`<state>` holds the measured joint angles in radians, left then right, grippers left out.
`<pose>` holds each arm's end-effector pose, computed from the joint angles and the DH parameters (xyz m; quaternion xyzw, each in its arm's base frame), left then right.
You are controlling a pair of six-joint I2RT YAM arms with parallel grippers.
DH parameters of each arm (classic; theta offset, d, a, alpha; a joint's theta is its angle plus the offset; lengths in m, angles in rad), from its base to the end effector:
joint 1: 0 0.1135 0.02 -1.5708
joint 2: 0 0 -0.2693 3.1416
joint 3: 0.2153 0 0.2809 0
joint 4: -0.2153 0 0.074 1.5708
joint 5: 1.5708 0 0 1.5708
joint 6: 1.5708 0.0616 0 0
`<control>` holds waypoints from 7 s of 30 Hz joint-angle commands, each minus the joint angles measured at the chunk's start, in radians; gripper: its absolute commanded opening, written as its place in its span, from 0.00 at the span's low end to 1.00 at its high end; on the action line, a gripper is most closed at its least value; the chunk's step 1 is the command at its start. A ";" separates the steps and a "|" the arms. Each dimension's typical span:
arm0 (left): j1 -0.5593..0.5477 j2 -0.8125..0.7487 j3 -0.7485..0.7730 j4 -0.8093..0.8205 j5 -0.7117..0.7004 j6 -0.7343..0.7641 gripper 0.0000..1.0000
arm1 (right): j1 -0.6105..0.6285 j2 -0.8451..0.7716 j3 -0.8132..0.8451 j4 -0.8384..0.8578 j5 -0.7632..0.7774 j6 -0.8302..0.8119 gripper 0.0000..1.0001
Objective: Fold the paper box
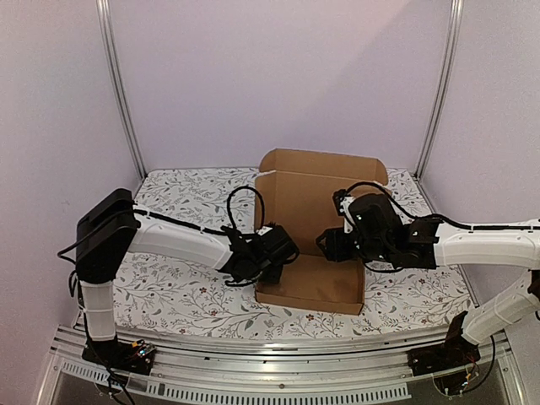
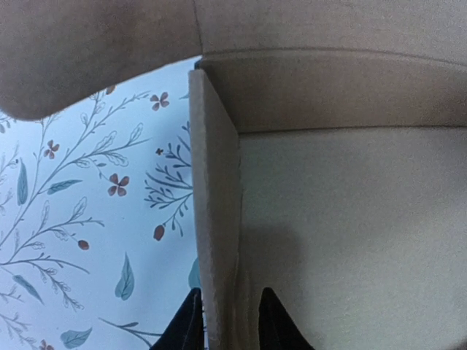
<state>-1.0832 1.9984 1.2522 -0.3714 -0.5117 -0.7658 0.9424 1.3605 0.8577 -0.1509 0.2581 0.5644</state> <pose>0.2280 -0.3656 0.1015 0.0928 0.9399 -0.0250 0.3278 0.2121 0.2651 0.2160 -0.1111 0.8841 0.2161 0.3991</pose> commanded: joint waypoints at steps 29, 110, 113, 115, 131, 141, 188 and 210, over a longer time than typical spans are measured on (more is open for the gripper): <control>-0.014 -0.004 0.040 -0.072 -0.081 0.030 0.53 | 0.006 -0.187 -0.084 -0.044 0.088 -0.009 0.58; 0.497 -0.156 0.160 0.345 0.897 0.564 0.00 | -0.666 -0.025 0.226 -0.199 -0.612 -0.314 0.00; 0.478 -0.188 0.127 0.346 0.847 0.565 0.00 | -0.603 -0.056 0.203 -0.185 -0.517 -0.310 0.00; 0.458 -0.214 0.101 0.346 0.793 0.557 0.00 | -0.561 -0.091 0.176 -0.154 -0.452 -0.288 0.00; 0.267 -0.442 -0.232 0.481 0.414 0.401 0.00 | -0.250 -0.311 -0.073 0.076 0.171 -0.114 0.00; 0.149 -0.460 -0.263 0.452 0.280 0.270 0.00 | -0.013 -0.328 -0.140 0.130 0.465 -0.058 0.00; -0.285 -0.516 -0.471 0.398 -0.027 0.052 0.00 | 0.609 0.002 -0.145 -0.500 1.134 0.901 0.00; -0.209 -0.526 -0.443 0.557 0.233 -0.081 0.00 | 0.622 -0.030 -0.145 -0.512 1.143 0.912 0.00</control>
<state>-1.2835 1.4307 0.8349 0.1852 -0.5797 -0.7822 1.5337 1.3300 0.6964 -0.7040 1.5307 1.4658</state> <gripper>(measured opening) 0.007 0.006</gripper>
